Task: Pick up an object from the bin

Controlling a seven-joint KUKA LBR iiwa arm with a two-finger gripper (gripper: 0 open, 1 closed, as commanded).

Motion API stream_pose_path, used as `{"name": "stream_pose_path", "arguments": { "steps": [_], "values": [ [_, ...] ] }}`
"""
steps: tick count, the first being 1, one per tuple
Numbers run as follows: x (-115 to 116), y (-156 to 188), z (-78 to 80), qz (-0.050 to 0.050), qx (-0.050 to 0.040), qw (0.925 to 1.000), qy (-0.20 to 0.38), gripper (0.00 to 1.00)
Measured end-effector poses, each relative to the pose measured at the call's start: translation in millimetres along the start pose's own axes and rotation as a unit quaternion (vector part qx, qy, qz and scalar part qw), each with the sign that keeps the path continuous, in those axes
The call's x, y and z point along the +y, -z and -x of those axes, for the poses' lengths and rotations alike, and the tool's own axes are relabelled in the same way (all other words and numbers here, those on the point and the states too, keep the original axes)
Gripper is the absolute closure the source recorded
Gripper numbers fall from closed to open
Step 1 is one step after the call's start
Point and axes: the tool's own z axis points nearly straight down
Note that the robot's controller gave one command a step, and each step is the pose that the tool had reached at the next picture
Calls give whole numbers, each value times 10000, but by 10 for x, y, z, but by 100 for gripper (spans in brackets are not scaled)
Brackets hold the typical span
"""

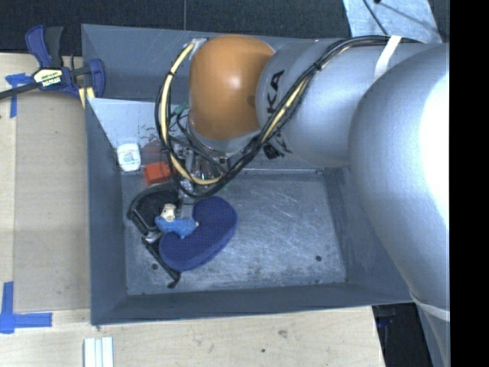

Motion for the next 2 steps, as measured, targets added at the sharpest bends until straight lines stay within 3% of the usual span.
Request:
{"name": "stream_pose_path", "arguments": {
  "steps": [1,2],
  "values": [
    [-78,-606,-74,19,1,9973,735,0],
    [-39,-624,-227,31,-216,9707,2395,0]
  ]
}}
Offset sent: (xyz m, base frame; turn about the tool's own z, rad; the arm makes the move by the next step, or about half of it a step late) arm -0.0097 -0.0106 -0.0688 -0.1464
